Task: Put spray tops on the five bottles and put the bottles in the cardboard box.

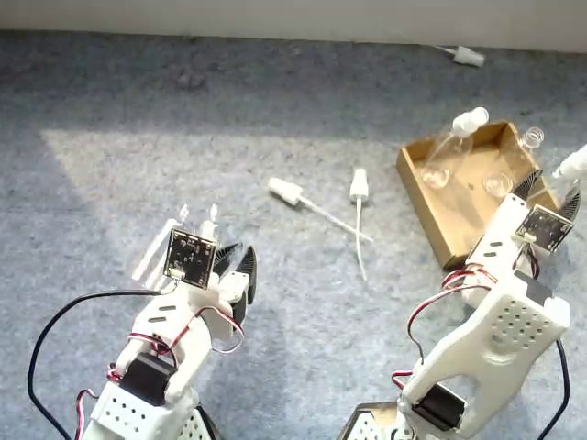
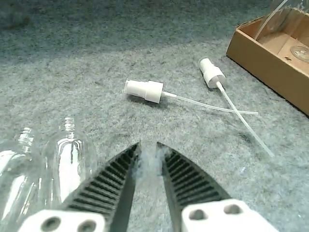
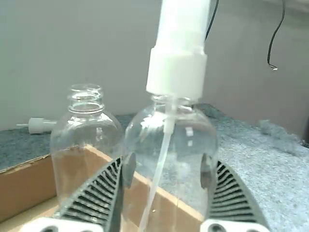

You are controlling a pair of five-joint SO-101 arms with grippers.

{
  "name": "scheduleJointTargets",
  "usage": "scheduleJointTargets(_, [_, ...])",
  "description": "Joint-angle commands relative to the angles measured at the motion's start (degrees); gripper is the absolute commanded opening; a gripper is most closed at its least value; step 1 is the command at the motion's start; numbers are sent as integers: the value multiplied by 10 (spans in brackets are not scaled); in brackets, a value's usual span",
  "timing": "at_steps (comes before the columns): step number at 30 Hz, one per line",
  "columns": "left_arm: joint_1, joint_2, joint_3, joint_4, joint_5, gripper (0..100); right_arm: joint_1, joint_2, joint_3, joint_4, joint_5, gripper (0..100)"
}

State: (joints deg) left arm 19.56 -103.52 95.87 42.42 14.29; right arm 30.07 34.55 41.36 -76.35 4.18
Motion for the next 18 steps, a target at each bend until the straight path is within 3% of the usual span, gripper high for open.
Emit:
scheduleJointTargets(1, [-6,1,13,-12,-8,5,-11,3,-37,-15,-4,149])
scheduleJointTargets(7, [-6,1,13,-12,-8,5,-17,19,-44,-15,-2,160])
scheduleJointTargets(12, [-6,1,13,-12,-8,5,-33,19,-41,-15,-1,262])
scheduleJointTargets(18, [-6,1,13,-12,-8,5,-33,18,-40,-15,-1,265])
